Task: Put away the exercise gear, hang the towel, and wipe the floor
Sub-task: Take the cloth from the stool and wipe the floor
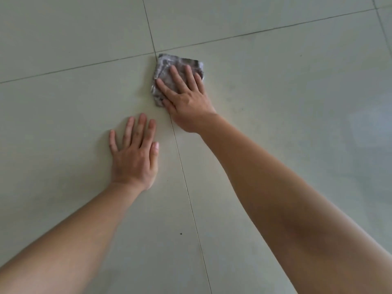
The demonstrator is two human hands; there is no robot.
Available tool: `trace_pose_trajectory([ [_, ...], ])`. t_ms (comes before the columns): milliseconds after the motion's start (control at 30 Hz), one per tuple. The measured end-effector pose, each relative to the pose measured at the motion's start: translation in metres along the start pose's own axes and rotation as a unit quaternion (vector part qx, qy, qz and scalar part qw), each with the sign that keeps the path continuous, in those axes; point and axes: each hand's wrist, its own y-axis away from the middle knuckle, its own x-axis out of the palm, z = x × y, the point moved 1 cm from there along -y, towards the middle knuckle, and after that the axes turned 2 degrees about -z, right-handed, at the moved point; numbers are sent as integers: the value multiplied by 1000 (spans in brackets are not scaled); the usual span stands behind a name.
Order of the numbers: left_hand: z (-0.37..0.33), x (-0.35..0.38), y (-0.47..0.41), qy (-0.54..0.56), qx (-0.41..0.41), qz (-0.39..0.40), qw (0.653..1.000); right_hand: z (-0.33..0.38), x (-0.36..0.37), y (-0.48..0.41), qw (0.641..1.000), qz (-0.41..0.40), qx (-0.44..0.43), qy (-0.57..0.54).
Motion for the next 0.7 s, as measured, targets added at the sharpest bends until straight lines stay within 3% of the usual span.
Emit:
trace_pose_trajectory([
  [100, 0, 0, -3, 1, 4, -4, 1000, -48, -15, -18, 999, -14, -34, 10],
  [167, 0, 0, -3, 0, 5, -7, 1000, -96, -29, -25, 996, -51, 70, -8],
  [267, -1, 1, -2, -3, 8, -6, 1000, -157, -46, -12, 962, -16, 268, -49],
  [367, -1, 1, -5, -8, 9, -4, 1000, -154, -44, -8, 937, -33, 343, -60],
  [433, -1, 0, -6, -11, 6, 3, 1000, -115, -31, -11, 948, -44, 310, -54],
  [567, 4, -2, -2, -20, 2, 2, 1000, -19, -5, 7, 994, -16, 97, -47],
  [633, 4, -3, -2, -17, 3, -6, 1000, -16, 1, 17, 1000, 9, -4, -22],
  [700, 2, -3, -3, -8, 5, -12, 1000, -51, -7, 15, 999, 5, -48, 3],
])
